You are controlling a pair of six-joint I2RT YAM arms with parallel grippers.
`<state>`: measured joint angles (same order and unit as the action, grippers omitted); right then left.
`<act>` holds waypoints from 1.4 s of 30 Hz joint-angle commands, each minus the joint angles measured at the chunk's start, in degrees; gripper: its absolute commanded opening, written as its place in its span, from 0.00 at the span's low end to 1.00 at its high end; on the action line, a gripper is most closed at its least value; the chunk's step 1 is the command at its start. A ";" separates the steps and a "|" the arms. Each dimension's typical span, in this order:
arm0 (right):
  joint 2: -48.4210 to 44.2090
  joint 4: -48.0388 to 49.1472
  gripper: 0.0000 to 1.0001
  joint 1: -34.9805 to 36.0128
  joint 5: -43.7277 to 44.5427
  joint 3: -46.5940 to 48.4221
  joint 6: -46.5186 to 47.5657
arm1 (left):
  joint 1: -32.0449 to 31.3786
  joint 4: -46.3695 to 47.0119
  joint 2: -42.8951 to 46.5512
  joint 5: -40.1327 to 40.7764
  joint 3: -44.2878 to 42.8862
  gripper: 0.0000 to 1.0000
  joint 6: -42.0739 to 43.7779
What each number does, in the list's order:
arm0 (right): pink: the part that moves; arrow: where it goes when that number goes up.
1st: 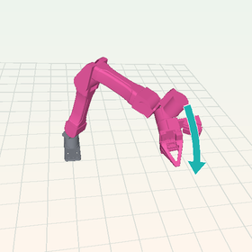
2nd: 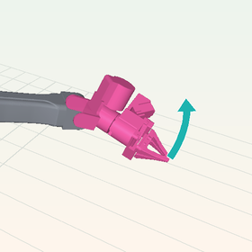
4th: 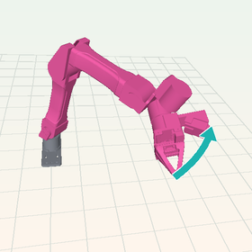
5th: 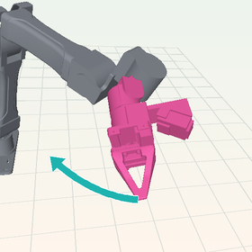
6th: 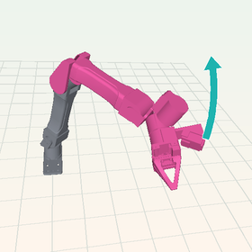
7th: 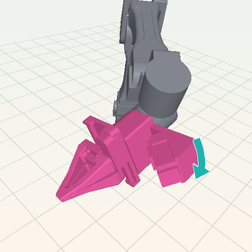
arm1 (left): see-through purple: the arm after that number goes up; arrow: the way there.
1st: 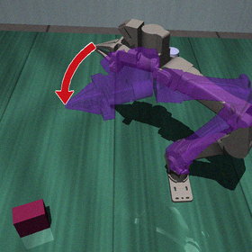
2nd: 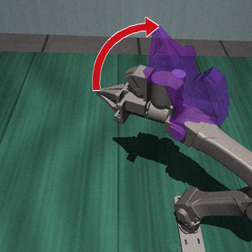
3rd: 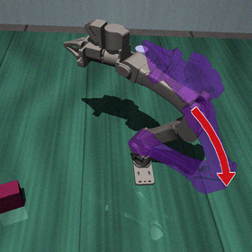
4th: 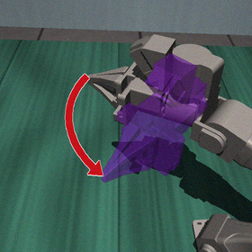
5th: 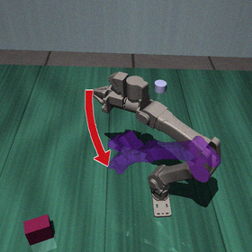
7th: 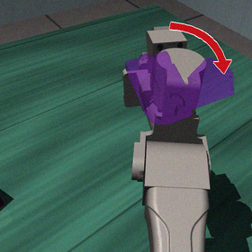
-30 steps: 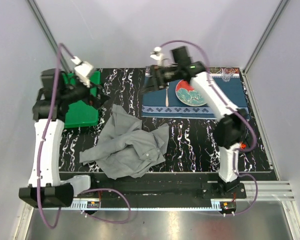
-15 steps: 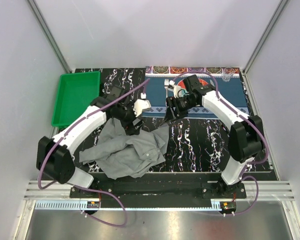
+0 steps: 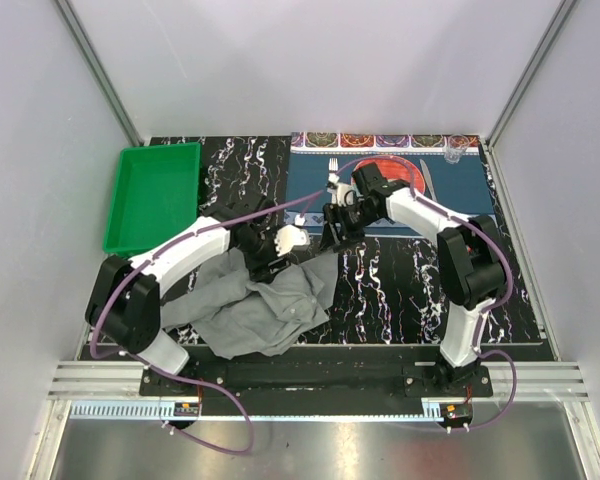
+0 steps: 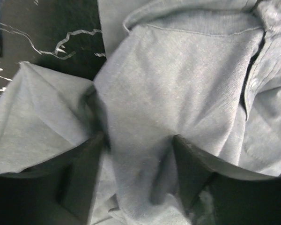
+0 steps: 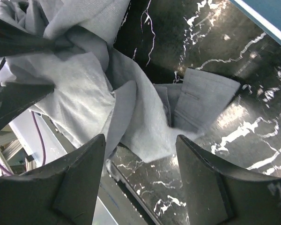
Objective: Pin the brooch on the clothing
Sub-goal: Flatten out the clothes at the center of the board.
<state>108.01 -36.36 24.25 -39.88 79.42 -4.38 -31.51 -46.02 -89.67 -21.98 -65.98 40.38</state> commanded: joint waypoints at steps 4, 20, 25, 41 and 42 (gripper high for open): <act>3.78 2.79 0.59 4.58 1.30 0.74 -0.45 | -0.05 -2.85 7.39 4.31 4.80 0.44 5.59; -11.49 -8.46 0.00 -2.89 6.65 1.18 5.60 | 8.74 -3.29 28.58 4.05 -4.23 0.00 4.27; -16.95 -14.78 0.00 -6.14 7.36 1.09 10.16 | 16.45 -4.69 29.73 -2.18 -11.00 0.00 5.06; -0.01 -5.92 0.91 13.00 22.28 12.77 12.29 | 25.53 5.93 46.60 8.84 -11.28 0.00 -4.16; 3.67 -6.18 0.91 13.80 26.04 15.65 12.38 | 25.62 7.42 46.51 10.62 -11.37 0.00 -6.00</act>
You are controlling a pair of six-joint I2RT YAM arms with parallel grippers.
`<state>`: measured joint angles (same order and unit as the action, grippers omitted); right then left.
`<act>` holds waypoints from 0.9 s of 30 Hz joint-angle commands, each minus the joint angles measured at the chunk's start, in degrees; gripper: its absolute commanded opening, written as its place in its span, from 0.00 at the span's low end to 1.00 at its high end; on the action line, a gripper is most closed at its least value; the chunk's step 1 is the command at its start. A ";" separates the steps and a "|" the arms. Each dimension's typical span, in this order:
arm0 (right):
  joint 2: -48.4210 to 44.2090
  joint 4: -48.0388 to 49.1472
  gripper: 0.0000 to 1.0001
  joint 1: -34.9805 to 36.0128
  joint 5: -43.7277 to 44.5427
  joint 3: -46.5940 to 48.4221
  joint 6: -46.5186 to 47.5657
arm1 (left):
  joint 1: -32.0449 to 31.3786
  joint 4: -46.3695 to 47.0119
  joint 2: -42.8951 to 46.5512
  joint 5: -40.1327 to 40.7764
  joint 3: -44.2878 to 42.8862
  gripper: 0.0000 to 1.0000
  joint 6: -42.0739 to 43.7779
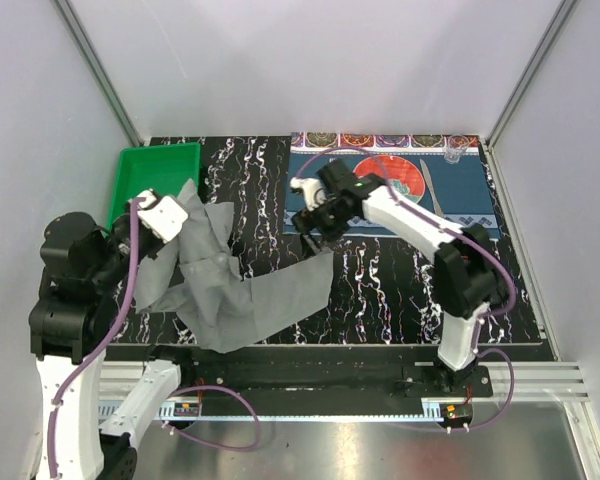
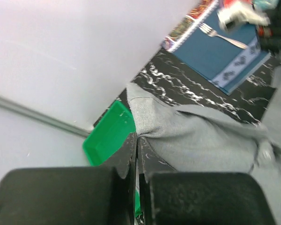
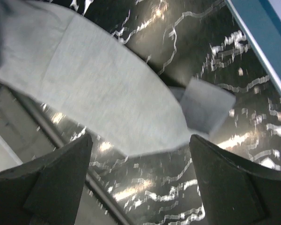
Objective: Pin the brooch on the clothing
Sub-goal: Flatten out the clothes at the center of the board.
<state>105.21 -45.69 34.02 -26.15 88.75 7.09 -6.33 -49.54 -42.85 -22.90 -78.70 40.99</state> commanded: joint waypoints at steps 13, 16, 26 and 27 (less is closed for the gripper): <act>16.87 1.22 0.86 15.37 20.09 8.11 7.32 | 0.53 13.85 -1.36 13.67 3.10 0.00 -11.55; 16.87 1.22 0.70 15.37 21.66 4.51 8.81 | 0.53 14.29 -2.15 12.96 3.81 0.00 -12.07; 1.60 -3.52 0.00 -0.25 22.55 -4.28 9.17 | 1.23 17.90 -12.34 8.49 -3.21 0.00 -15.77; -1.81 -4.66 0.00 -2.27 21.85 -5.16 9.43 | 1.49 17.81 -13.04 7.87 -4.18 0.00 -15.68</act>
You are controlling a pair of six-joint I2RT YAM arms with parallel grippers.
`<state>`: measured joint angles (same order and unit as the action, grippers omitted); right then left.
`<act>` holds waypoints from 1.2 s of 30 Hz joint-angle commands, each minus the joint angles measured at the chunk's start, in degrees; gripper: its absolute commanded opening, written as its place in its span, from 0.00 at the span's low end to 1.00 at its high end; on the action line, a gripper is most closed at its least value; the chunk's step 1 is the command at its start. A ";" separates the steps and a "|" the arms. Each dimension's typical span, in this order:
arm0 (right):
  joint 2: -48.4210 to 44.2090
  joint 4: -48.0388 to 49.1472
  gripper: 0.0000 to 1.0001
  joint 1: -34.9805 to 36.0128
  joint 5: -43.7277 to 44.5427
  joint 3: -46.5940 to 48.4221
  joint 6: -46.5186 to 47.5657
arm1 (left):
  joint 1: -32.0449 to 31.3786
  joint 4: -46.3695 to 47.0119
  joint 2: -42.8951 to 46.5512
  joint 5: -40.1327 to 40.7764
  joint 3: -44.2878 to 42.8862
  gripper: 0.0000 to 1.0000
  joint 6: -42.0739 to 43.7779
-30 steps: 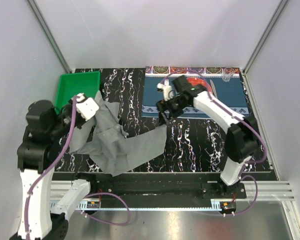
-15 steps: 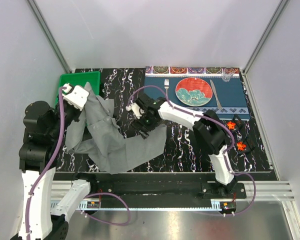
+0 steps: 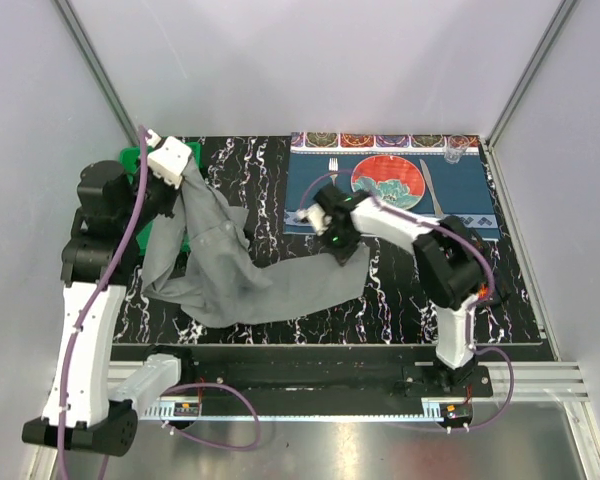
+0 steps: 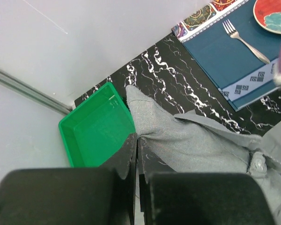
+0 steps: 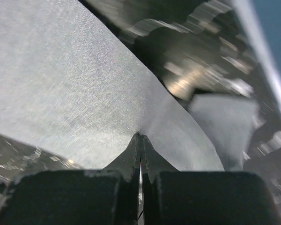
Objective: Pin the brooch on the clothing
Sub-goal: Flatten out the clothes at the center of the board.
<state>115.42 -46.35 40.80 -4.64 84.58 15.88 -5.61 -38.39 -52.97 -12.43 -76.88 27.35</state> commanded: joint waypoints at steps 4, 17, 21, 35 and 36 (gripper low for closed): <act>-18.90 -8.66 0.00 -16.35 -3.26 -2.48 1.79 | 1.04 0.18 -2.06 -10.85 -6.27 0.00 7.42; -29.02 -12.44 0.00 -20.05 -9.77 -2.13 1.17 | 3.58 -35.18 4.63 -4.37 27.91 0.01 56.40; -29.28 -15.08 0.00 -20.14 -10.21 -2.31 3.19 | 5.25 -35.26 3.32 -6.02 29.61 0.35 58.25; -22.08 -21.32 0.00 -20.14 -21.71 2.61 6.35 | 12.46 -26.38 -24.10 -25.89 4.28 0.91 31.26; -21.81 -21.50 0.02 -20.14 -22.51 2.79 6.71 | 12.37 -27.08 -25.33 -26.59 4.72 0.90 32.75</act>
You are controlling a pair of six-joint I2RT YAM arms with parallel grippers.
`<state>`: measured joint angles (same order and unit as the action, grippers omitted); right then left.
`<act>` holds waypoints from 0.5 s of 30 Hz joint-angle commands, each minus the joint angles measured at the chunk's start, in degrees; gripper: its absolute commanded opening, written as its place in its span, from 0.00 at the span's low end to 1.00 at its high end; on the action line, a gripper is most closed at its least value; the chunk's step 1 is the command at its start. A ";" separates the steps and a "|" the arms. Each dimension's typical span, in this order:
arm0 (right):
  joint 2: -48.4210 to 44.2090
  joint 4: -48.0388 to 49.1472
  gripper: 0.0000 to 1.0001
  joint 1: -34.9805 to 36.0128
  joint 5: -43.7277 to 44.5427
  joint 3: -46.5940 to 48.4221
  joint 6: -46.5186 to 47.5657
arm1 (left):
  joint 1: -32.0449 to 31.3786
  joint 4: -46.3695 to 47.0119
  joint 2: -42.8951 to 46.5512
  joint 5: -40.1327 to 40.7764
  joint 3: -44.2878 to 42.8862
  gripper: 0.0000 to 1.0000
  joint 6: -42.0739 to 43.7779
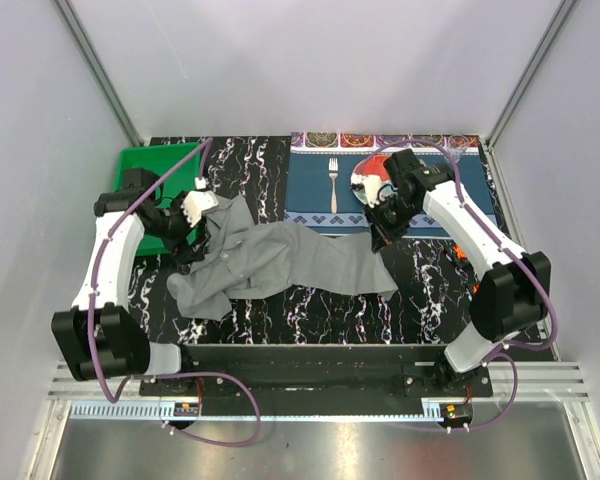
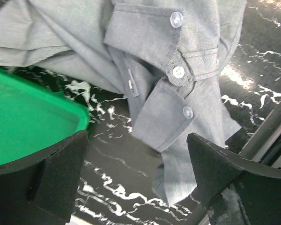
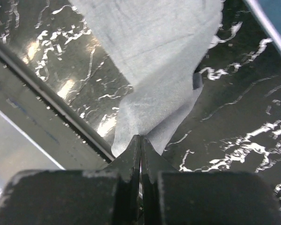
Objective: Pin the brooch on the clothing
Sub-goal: Flatten out the clothes at the center of the board.
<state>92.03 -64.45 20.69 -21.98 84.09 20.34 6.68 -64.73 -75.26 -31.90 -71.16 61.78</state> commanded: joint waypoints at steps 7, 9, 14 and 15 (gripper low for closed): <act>6.22 -4.29 0.72 0.05 -12.55 11.42 0.06 | -9.83 -1.90 -4.01 -0.47 7.60 0.53 5.37; 7.81 -3.85 0.75 0.05 -13.44 14.07 -1.35 | -14.49 -0.93 -3.93 2.36 10.77 0.35 5.11; 16.41 -0.95 0.80 0.14 -19.50 25.22 -7.15 | -19.06 3.38 2.12 6.05 18.06 0.12 7.21; 18.43 -0.95 0.82 0.14 -20.64 27.50 -7.76 | -19.94 3.73 3.18 6.93 19.11 0.10 8.61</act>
<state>104.22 -68.18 20.67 -35.59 103.37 17.65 -11.27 -63.99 -78.24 -28.84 -55.31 65.91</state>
